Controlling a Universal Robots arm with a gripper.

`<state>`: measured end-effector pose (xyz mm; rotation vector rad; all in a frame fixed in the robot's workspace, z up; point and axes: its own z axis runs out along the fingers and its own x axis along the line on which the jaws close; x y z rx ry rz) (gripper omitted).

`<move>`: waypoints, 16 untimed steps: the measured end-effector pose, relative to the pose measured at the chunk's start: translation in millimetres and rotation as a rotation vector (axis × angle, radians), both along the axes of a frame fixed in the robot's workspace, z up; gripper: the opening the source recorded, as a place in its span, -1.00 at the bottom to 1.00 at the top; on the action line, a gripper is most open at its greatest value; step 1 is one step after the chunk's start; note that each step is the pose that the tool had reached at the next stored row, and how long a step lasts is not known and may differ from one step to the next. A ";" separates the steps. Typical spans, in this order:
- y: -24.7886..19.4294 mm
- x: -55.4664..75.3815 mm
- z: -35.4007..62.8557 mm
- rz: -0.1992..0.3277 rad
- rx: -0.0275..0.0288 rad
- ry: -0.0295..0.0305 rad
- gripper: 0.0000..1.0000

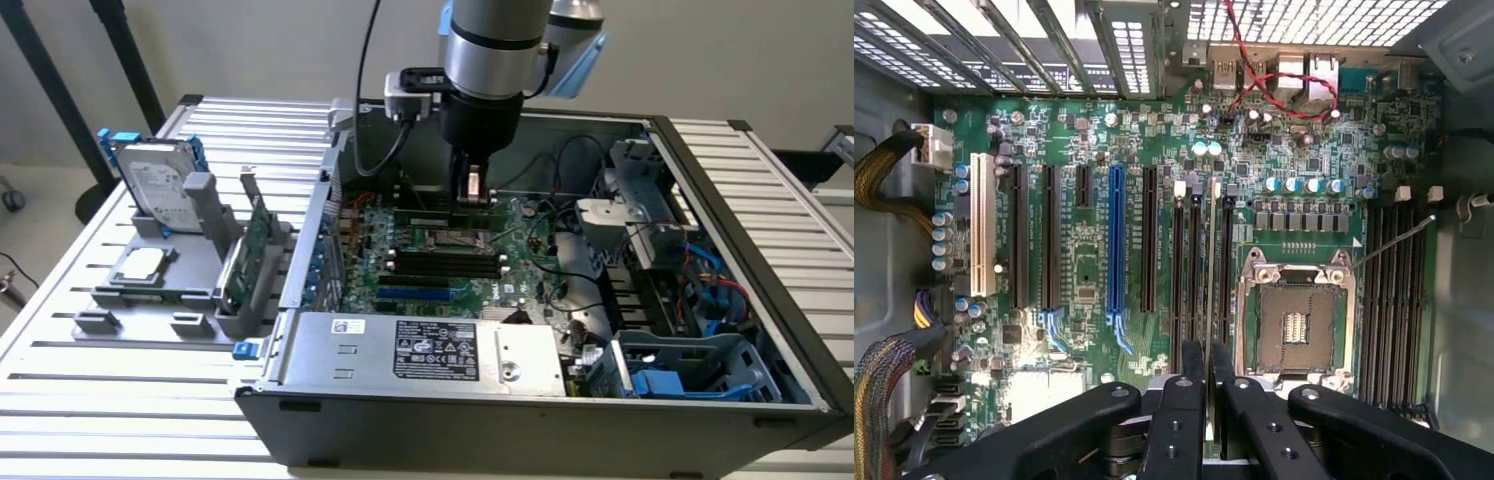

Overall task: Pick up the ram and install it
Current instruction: 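Insert the ram into the slot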

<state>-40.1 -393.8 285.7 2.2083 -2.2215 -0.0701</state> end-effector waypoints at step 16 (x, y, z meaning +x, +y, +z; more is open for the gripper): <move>-0.4 0.9 -27.6 0.000 -0.0131 -0.0005 -0.73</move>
